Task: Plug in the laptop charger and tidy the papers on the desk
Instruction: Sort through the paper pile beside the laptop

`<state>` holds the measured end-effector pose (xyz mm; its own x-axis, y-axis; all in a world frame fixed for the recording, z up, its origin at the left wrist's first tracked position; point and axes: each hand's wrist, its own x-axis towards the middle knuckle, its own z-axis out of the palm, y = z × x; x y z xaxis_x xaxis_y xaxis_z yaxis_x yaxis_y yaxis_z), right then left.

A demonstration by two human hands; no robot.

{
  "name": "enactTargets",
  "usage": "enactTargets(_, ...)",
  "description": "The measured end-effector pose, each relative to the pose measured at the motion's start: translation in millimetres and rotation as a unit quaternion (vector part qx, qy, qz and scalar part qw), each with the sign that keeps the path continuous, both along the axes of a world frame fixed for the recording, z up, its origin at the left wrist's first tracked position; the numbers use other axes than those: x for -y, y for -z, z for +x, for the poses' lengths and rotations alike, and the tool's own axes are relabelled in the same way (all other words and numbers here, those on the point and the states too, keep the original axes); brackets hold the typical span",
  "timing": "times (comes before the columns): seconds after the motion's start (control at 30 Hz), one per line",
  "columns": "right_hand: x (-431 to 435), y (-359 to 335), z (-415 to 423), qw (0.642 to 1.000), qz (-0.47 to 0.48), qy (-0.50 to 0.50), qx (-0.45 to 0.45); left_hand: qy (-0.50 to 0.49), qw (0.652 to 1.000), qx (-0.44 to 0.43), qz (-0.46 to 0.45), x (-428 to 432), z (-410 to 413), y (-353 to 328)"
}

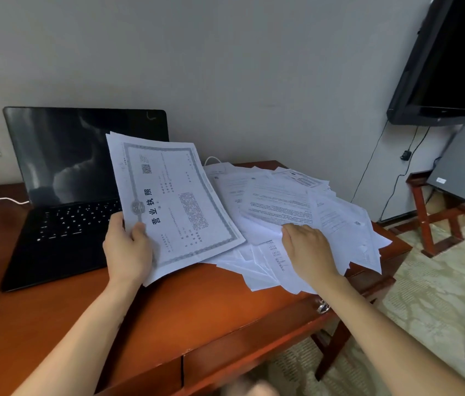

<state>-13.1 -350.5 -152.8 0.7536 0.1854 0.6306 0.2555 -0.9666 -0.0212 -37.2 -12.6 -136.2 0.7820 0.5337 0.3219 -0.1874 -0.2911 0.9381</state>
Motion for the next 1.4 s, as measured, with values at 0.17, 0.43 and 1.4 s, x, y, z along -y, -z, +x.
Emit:
enactTargets(0.17,-10,-16,5,0.989,0.123,0.079,-0.019,0.021,1.000,-0.013,0.000,-1,-3,2)
enactTargets(0.43,-55,-12,-7,0.957,0.249,-0.130,-0.069,0.094,0.994,-0.056,-0.024,-1,-1,4)
enactTargets(1.4,-92,-5,-13,0.956,0.132,-0.252,-0.067,0.238,0.952,-0.173,-0.081,-19,-3,-1)
